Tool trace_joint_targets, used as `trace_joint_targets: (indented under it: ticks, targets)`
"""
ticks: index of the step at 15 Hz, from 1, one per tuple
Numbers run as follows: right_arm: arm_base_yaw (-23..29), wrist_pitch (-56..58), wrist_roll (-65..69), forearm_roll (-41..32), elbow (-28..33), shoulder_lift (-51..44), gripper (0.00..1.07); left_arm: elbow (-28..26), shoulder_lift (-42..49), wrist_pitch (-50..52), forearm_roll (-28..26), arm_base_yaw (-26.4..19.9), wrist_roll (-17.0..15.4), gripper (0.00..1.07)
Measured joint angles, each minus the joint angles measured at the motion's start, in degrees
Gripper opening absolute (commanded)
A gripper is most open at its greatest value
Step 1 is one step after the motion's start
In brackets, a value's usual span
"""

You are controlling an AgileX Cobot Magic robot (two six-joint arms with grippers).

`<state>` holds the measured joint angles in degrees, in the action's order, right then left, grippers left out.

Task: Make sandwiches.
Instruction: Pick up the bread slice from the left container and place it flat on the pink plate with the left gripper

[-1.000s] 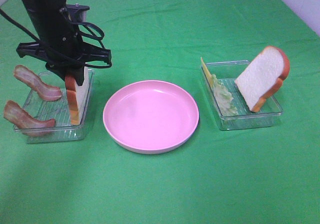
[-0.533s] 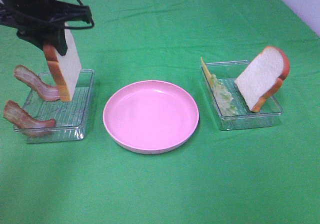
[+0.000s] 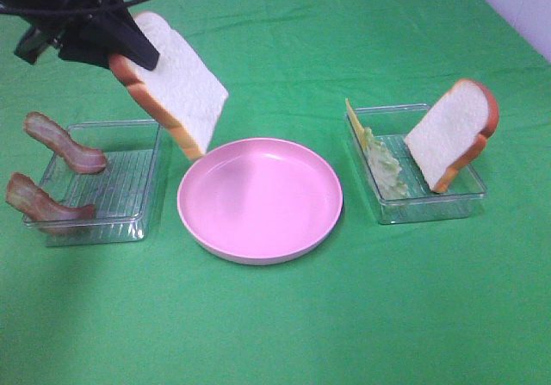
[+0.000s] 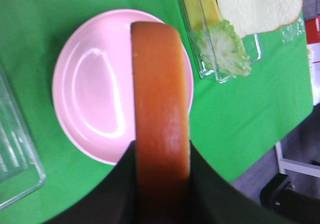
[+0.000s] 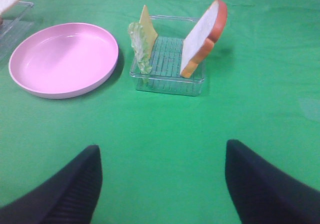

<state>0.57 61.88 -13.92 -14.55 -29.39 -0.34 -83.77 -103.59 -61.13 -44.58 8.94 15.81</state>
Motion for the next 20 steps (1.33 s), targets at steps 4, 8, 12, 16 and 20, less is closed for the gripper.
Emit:
trace_joint_targets:
  ticks: [4,8,12,16,20]
  targets:
    - [0.0,0.0,0.0,0.0,0.0,0.0,0.67,3.5,-7.0,0.0,-10.4,0.0,6.4,0.0]
    - [0.0,0.0,0.0,0.0,0.0,0.0,0.67,3.7,-14.0,0.7,-19.8,2.3,13.5,0.0]
    - [0.0,0.0,0.0,0.0,0.0,0.0,0.67,3.7,-18.6,3.5,-21.3,5.3,13.6,0.0]
    - [0.0,0.0,0.0,0.0,0.0,0.0,0.67,3.7,-19.7,8.0,-22.2,8.0,13.6,0.0]
    - [0.0,0.0,0.0,0.0,0.0,0.0,0.67,3.7,-19.7,9.6,-22.5,8.5,13.6,0.0]
